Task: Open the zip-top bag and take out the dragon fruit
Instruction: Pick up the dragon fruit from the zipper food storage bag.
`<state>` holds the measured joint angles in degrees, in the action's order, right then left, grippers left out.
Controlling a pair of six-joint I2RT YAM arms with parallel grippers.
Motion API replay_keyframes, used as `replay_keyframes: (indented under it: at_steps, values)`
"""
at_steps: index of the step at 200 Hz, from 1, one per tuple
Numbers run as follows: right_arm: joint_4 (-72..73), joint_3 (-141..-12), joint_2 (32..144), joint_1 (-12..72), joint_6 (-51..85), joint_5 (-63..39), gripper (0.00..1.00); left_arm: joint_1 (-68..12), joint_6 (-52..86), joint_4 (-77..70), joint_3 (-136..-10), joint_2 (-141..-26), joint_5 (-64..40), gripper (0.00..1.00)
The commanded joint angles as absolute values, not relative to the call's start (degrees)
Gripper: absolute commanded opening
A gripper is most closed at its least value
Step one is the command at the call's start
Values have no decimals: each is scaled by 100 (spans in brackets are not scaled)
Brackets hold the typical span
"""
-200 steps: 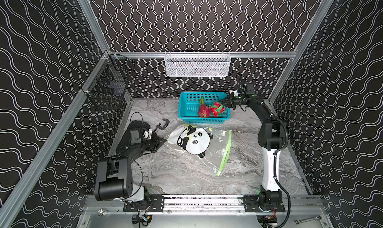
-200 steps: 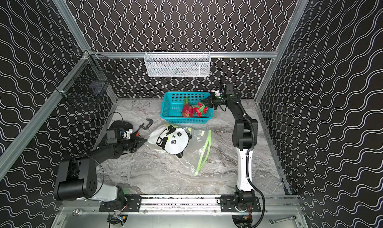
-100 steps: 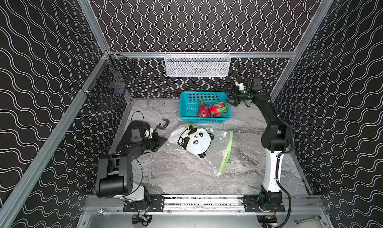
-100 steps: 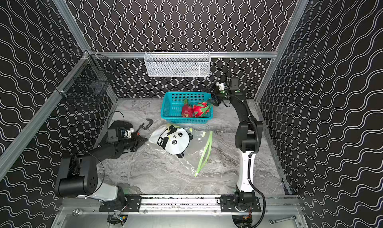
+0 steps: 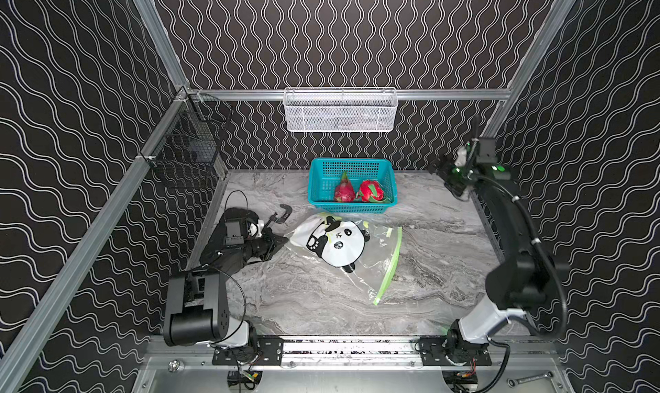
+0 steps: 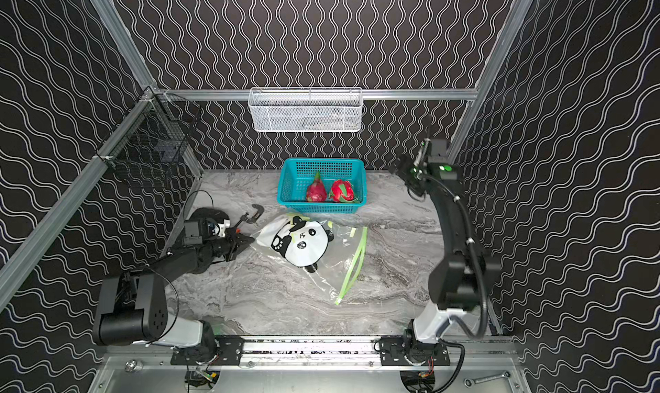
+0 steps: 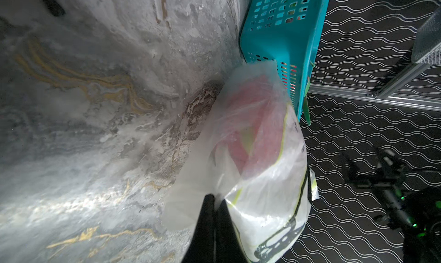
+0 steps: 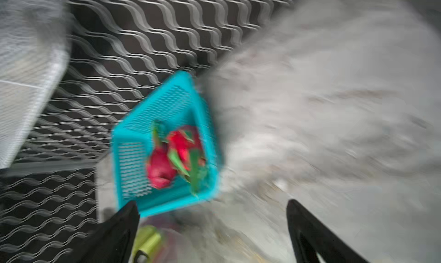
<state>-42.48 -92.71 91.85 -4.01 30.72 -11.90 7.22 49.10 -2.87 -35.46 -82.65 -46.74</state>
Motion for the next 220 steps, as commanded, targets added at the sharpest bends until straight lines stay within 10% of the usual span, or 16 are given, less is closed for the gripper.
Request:
replay_keyframes:
  at_steps: [1, 97, 188, 220]
  values:
    - [-4337, -8360, 8561, -484, 3127, -1810, 91, 721, 4754, -222, -3577, -8191, -4694, 0]
    - [-3880, -3876, 5851, 150, 4089, -4302, 48, 610, 4715, -196, -3564, -8181, -4702, 0]
    - [-335, -4066, 7692, 1628, 5549, -5014, 48, 563, 4620, 54, -3419, -8013, -4741, 0]
    - [-531, -5002, 8759, 2180, 5235, -5173, 67, 566, 4596, 88, -3545, -8207, -4829, 0]
